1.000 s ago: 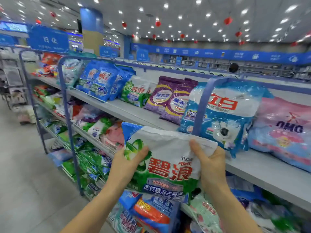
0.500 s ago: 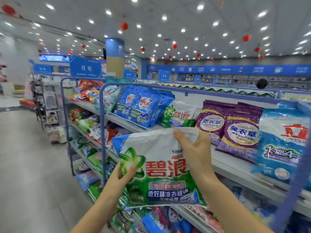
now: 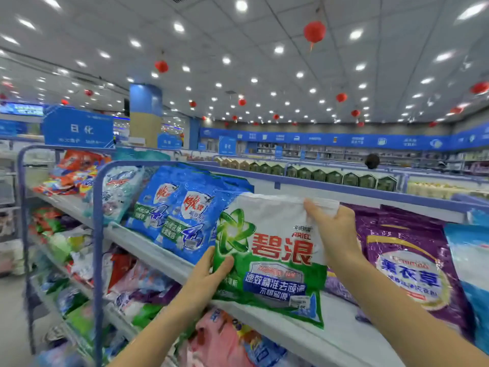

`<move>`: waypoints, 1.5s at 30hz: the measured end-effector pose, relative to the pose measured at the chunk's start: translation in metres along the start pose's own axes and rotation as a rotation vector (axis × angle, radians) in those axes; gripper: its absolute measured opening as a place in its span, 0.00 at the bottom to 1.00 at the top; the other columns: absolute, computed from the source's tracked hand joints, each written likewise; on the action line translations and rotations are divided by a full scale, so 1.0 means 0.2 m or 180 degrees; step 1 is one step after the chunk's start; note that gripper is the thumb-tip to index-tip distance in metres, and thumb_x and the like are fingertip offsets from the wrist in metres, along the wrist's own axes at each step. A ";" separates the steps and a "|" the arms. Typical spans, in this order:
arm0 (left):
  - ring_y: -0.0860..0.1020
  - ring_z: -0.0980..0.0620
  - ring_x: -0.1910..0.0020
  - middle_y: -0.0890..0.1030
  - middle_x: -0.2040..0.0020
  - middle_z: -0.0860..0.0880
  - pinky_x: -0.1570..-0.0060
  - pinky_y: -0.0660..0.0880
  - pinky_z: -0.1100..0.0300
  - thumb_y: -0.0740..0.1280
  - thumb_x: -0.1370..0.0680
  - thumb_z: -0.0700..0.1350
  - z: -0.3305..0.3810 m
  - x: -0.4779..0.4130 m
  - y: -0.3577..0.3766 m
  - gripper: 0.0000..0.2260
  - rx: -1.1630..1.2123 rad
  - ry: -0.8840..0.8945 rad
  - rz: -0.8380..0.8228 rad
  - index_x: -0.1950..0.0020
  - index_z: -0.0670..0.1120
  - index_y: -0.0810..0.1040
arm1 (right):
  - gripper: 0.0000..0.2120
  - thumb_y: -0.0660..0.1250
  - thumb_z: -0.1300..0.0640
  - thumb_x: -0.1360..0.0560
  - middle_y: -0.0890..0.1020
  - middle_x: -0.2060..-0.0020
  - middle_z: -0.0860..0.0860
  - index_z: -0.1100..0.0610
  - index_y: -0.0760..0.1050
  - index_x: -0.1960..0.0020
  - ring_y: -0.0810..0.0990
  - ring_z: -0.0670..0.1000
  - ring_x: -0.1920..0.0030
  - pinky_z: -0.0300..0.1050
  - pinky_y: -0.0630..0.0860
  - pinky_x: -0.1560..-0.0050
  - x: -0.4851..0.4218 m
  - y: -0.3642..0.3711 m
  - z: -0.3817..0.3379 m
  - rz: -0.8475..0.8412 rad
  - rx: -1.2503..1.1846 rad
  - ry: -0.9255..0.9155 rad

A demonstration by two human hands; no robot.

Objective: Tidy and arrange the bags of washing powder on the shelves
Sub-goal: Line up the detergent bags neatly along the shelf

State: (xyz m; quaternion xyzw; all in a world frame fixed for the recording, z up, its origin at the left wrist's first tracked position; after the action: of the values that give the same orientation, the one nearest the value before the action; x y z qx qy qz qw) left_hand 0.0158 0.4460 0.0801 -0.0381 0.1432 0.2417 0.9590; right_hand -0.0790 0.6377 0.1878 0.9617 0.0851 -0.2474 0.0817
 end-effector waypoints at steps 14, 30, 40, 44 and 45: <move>0.80 0.52 0.46 0.80 0.42 0.50 0.43 0.77 0.54 0.64 0.22 0.53 -0.31 -0.84 -0.04 0.17 -0.0379 -0.0439 -0.0809 0.35 0.49 0.72 | 0.11 0.69 0.56 0.26 0.82 0.69 0.50 0.54 0.78 0.66 0.82 0.50 0.66 0.42 0.76 0.67 -0.48 0.17 0.47 0.0639 0.0809 0.0058; 0.72 0.44 0.38 0.71 0.33 0.40 0.40 0.69 0.56 0.61 0.19 0.44 -0.44 -1.12 -0.04 0.18 -0.0512 -0.0722 -0.0678 0.31 0.41 0.63 | 0.19 0.66 0.58 0.24 0.76 0.43 0.53 0.57 0.65 0.36 0.78 0.52 0.47 0.46 0.77 0.54 -0.26 0.39 0.86 0.0764 0.0593 0.1559; 0.64 0.39 0.30 0.63 0.27 0.39 0.31 0.62 0.44 0.55 0.18 0.45 -0.44 -1.09 -0.03 0.21 -0.0703 -0.0356 -0.0610 0.26 0.43 0.56 | 0.27 0.71 0.66 0.29 0.75 0.40 0.56 0.57 0.61 0.36 0.76 0.54 0.43 0.54 0.75 0.40 -0.19 0.48 0.84 0.0885 0.0759 0.1383; 0.56 0.44 0.25 0.55 0.22 0.46 0.26 0.54 0.48 0.56 0.18 0.48 -0.36 -1.05 -0.07 0.26 -0.0558 0.0131 -0.0555 0.22 0.48 0.50 | 0.32 0.69 0.64 0.26 0.71 0.43 0.51 0.54 0.56 0.29 0.73 0.48 0.48 0.42 0.74 0.52 -0.13 0.42 0.70 0.0946 0.1021 0.1027; 0.55 0.47 0.24 0.54 0.22 0.47 0.26 0.53 0.51 0.57 0.18 0.49 -0.33 -1.02 -0.08 0.27 -0.0552 0.0265 -0.0547 0.22 0.48 0.50 | 0.31 0.68 0.62 0.26 0.70 0.43 0.51 0.53 0.56 0.29 0.72 0.49 0.46 0.42 0.71 0.50 -0.11 0.40 0.65 0.0992 0.1150 0.0893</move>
State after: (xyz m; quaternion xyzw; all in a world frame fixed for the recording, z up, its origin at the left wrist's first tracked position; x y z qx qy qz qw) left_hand -0.1658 0.3295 0.0764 -0.1431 0.1576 0.1683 0.9625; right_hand -0.1411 0.5311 0.0948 0.9870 -0.0989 -0.1074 -0.0667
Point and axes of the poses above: each hand's wrist, its own x-axis away from the middle knuckle, its own y-axis out of the palm, z = x × y, the point moved 1 cm from there along -x, towards the middle knuckle
